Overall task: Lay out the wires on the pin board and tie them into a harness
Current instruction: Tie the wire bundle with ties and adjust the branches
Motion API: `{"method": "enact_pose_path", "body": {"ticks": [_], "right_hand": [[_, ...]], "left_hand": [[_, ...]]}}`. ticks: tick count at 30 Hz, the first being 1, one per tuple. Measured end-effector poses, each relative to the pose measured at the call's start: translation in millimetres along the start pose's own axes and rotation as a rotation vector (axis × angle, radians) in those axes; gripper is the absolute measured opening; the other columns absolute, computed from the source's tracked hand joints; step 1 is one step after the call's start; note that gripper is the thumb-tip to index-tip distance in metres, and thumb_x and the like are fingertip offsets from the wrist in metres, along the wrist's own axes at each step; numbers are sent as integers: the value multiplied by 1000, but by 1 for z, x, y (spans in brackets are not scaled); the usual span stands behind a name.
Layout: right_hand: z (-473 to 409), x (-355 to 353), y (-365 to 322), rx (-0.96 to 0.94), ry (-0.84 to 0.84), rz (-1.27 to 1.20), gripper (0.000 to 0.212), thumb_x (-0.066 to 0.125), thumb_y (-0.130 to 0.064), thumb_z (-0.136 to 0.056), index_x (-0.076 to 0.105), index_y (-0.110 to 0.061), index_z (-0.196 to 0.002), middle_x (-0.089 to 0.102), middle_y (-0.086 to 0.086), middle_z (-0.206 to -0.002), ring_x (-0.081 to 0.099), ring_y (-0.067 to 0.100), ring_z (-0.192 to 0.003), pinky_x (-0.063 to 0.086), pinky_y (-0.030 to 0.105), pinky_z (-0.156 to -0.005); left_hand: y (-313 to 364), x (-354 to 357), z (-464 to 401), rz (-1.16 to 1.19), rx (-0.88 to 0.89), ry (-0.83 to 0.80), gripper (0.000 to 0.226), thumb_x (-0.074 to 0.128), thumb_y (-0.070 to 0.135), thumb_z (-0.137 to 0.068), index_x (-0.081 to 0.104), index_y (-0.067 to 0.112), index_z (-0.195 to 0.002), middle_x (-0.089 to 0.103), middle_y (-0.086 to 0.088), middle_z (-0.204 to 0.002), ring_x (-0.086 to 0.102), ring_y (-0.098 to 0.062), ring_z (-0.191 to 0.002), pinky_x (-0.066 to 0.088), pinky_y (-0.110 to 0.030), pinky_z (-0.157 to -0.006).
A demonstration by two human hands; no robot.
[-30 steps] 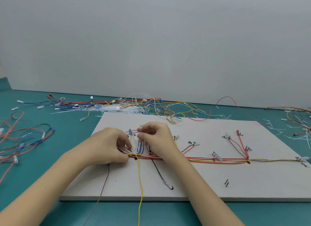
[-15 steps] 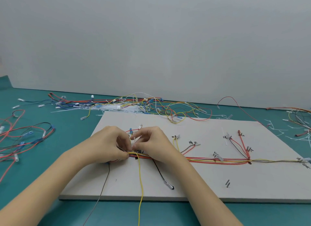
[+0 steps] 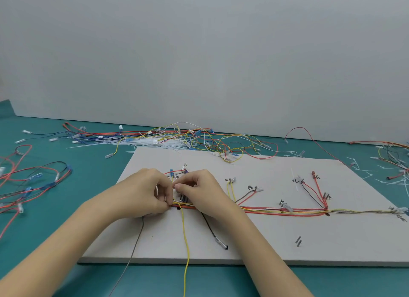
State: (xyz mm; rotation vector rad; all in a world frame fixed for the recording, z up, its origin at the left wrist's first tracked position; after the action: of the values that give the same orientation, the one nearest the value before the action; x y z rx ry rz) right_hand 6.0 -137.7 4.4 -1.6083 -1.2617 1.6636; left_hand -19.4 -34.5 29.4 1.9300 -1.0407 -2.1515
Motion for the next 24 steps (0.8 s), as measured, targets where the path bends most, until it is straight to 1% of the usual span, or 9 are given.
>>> {"method": "enact_pose_path", "body": {"ticks": [2, 4, 6, 8, 10, 14, 17, 19, 24], "right_hand": [[0, -2, 1, 10, 10, -8, 15, 61, -9, -90, 75, -7, -97, 73, 8, -87, 61, 12, -78, 51, 32, -79], [1, -4, 1, 11, 12, -29, 15, 61, -8, -90, 75, -8, -95, 70, 4, -80, 60, 10, -73, 50, 27, -76], [1, -5, -1, 0, 19, -44, 16, 60, -6, -89, 74, -9, -95, 68, 3, -76, 60, 10, -70, 50, 26, -75], [1, -4, -2, -7, 32, -49, 17, 60, -4, -88, 74, -9, -96, 68, 4, -74, 60, 12, -69, 51, 30, -76], [1, -3, -1, 0, 39, -49, 18, 59, -4, -87, 74, -9, -95, 68, 4, -71, 60, 12, -67, 52, 31, -76], [2, -4, -2, 3, 40, -62, 17, 59, -2, -86, 74, -9, -90, 68, 5, -69, 61, 12, -65, 53, 30, -77], [3, -4, -2, 14, 36, -81, 16, 58, -1, -86, 73, -6, -90, 68, 6, -69, 61, 13, -65, 53, 31, -78], [4, -4, -2, 15, 34, -86, 16, 58, -1, -86, 73, -6, -90, 67, 6, -69, 60, 12, -65, 53, 29, -76], [4, -4, 0, 32, 25, -100, 16, 58, -2, -87, 73, -6, -91, 68, 6, -71, 60, 12, -65, 51, 24, -72]], "left_hand": [[-3, 3, 1, 10, -21, -30, 22, 68, 10, -71, 72, 31, -65, 62, 20, -54, 56, 1, -51, 38, -8, -48], [-5, 5, 4, 36, -40, -74, 23, 71, 15, -67, 75, 37, -69, 66, 19, -64, 59, -1, -58, 43, -11, -52], [-7, 10, 7, 46, -52, -149, 25, 77, 31, -59, 75, 45, -79, 68, 13, -77, 60, -3, -67, 50, -19, -61], [-10, 14, 10, 31, -64, -208, 37, 82, 47, -52, 71, 50, -87, 66, 4, -90, 60, -9, -77, 53, -28, -74], [-9, 13, 10, 39, -55, -209, 43, 86, 50, -50, 68, 53, -90, 65, -1, -94, 59, -14, -81, 52, -32, -78], [-7, 16, 14, 9, -39, -238, 55, 85, 55, -46, 63, 57, -96, 61, 6, -99, 58, -9, -89, 51, -32, -84], [-8, 16, 13, 11, -43, -226, 54, 87, 53, -47, 63, 56, -95, 60, 10, -98, 57, -6, -89, 50, -29, -83], [-8, 15, 11, 21, -35, -203, 49, 89, 49, -50, 67, 52, -93, 62, 10, -94, 56, -5, -85, 50, -27, -80], [-9, 18, 9, 45, -1, -202, 33, 88, 47, -58, 74, 44, -87, 63, 20, -84, 58, 0, -78, 49, -17, -70]]}}
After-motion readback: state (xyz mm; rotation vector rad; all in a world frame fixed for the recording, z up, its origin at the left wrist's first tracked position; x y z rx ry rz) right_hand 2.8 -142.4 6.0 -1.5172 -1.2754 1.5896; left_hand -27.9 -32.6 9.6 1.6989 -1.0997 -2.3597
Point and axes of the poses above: each hand's wrist, its own z-axis away from the middle knuckle, its own x-axis out of the palm, y = z × x, the point moved 10 cm from there along -z, towards the middle knuckle
